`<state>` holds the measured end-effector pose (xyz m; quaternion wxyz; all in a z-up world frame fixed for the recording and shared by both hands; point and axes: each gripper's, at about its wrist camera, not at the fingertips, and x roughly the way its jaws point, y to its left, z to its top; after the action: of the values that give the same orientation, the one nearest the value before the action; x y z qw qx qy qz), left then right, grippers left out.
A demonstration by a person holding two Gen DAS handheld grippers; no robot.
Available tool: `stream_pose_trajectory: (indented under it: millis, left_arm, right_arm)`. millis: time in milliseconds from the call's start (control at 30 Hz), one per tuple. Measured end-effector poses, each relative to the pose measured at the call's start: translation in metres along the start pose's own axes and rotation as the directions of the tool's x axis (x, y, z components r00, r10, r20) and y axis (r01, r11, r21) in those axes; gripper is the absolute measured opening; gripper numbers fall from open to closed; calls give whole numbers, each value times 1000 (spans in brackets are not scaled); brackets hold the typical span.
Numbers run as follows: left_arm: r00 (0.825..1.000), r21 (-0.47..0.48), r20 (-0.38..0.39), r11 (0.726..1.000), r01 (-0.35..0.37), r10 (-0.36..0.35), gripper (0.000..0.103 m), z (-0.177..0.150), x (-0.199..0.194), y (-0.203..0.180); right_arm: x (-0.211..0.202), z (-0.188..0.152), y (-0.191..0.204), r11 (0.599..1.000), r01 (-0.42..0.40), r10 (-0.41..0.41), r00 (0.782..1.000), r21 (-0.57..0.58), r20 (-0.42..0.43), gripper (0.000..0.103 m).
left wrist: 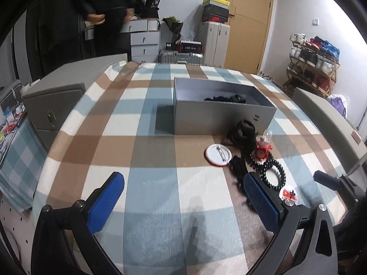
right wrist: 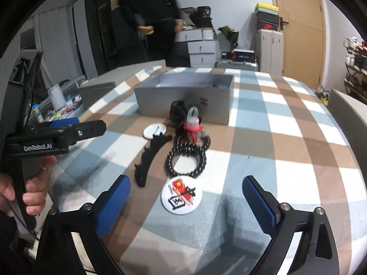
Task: Organize jewelry
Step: 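Withdraw both tools from the box back over the jewelry pile, then grasp the red-flag round badge with the right tool while the left tool grasps the white pin badge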
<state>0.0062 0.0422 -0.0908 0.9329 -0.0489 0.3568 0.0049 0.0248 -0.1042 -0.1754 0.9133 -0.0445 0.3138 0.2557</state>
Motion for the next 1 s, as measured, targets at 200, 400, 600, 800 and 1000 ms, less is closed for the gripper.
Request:
stream_pose_trajectory:
  millis: [200,400,600,800,1000]
  left_arm:
    - [1000,-1,-12,1000,5,-5,102,-3,-1,1]
    - [999,-3,-36,1000,9,-9,102,-5,6,2]
    - [999,4,-50,1000,11,-11,102,-6,6,1]
    - [998,16,-58,1000,9,-8,102,-2,10,1]
    - [995,39,-93,999,28,-24,102,5,24,0]
  right_arm:
    - [11,-9,5,999,5,-7,999,-35,-43,78]
    - [14,-11,12,997,27,-31,998,-76,-52,64]
    - [13,-10,15,993,50,-55,997,-106,-49,42]
    - [8,-11,16,993,31,-34,999,-112,-31,42]
    - [1,-7,9,997,6,-5,1000,-81,6,42]
